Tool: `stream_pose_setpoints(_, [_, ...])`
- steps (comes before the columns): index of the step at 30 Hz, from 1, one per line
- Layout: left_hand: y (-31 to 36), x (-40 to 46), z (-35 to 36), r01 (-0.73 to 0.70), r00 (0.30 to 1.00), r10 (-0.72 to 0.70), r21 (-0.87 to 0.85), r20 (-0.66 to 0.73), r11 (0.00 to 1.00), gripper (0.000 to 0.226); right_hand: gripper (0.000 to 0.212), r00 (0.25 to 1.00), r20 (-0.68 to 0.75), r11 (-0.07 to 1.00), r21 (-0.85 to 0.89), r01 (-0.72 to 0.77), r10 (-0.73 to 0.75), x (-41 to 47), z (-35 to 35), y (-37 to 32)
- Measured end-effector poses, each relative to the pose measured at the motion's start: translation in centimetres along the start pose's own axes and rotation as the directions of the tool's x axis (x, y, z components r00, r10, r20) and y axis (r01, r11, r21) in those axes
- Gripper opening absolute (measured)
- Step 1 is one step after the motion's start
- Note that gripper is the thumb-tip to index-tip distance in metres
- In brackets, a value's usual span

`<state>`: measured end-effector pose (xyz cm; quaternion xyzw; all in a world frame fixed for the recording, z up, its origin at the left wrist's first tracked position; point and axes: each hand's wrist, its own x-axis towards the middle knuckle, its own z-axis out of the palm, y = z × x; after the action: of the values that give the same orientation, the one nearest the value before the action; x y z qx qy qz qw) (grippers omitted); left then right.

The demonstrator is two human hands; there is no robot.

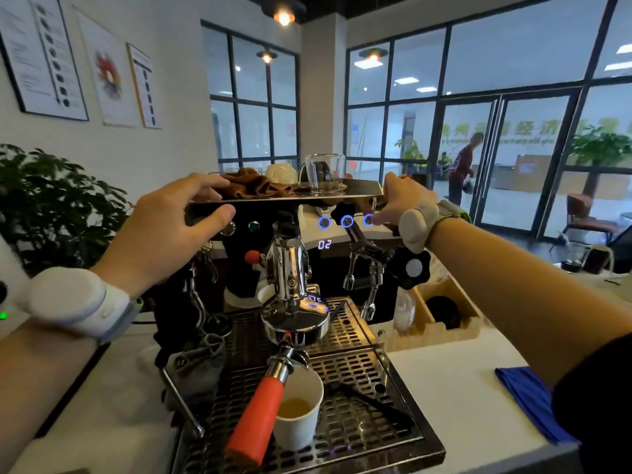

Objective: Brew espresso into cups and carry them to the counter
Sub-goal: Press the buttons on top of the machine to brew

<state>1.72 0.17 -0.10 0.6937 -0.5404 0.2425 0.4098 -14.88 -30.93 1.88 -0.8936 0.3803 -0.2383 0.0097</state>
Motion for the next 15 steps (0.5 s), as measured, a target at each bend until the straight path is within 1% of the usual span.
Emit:
stream_pose_setpoints(3, [0.1, 0.0, 0.0, 0.001, 1.000, -0.001, 0.012, 0.003, 1.000, 0.029, 0.058, 0.999, 0.023, 0.999, -0.029, -0.037, 0.037, -0.2, -0.2, -0.6])
stream_pose_setpoints(7, [0.0, 0.0, 0.0, -0.013, 1.000, 0.013, 0.027, -0.004, 1.000, 0.029, 0.052, 0.996, 0.051, 0.998, -0.007, -0.069, 0.070, -0.6, -0.1, -1.6])
stream_pose_setpoints(11, [0.0, -0.2, 0.0, -0.020, 1.000, 0.019, 0.055, 0.010, 0.998, 0.028, 0.046, 0.997, 0.047, 0.997, 0.040, -0.062, 0.060, -1.2, 0.0, -2.2])
stream_pose_setpoints(15, [0.0, -0.3, -0.1, -0.028, 0.999, 0.027, 0.065, 0.025, 0.997, 0.028, 0.047, 0.998, 0.048, 0.996, 0.070, -0.052, 0.048, -1.6, -0.1, -2.2])
